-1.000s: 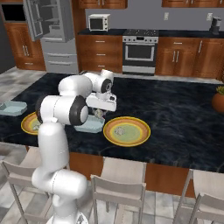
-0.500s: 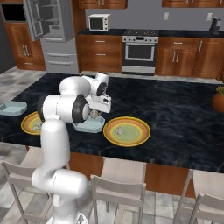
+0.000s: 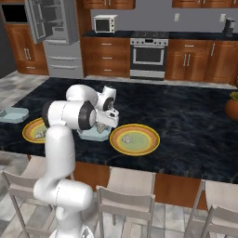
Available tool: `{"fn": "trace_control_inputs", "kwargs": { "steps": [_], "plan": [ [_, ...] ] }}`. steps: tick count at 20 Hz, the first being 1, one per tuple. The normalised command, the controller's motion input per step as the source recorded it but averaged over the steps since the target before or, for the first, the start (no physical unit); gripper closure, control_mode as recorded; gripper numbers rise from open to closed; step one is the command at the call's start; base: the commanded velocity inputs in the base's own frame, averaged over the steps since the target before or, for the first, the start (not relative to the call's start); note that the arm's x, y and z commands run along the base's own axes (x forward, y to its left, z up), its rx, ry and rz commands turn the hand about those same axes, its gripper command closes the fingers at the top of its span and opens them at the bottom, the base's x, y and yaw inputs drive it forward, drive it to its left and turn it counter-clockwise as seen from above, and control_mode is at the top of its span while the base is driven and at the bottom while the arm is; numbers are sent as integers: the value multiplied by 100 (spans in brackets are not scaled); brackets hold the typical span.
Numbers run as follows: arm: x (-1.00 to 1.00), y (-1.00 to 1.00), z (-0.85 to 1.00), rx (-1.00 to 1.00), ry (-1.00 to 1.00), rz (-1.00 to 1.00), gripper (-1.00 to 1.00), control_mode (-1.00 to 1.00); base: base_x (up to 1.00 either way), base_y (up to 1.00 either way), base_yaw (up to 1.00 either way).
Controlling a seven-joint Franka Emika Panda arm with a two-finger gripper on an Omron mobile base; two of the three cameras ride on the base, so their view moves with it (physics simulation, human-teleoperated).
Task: Place two dumplings into each of the tupperware containers and then place the containers in the fridge.
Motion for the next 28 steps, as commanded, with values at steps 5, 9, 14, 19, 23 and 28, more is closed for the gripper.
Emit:
{"fn": "trace_control_inputs", "kwargs": {
  "steps": [5,9,14,19,23,28],
  "plan": [
    [0,0,-19,0,-10,-2,100,-100,0,0,0],
    [0,0,-2,0,-5,-1,-100,-100,0,0,0],
    [0,0,0,0,0,0,-100,-100,0,0,0],
    [-9,0,5,0,0,0,-100,-100,0,0,0],
    [-25,-1,50,0,0,0,-100,-100,0,0,0],
    [-28,-21,40,0,0,-3,-100,-100,0,0,0]
  ]
}}
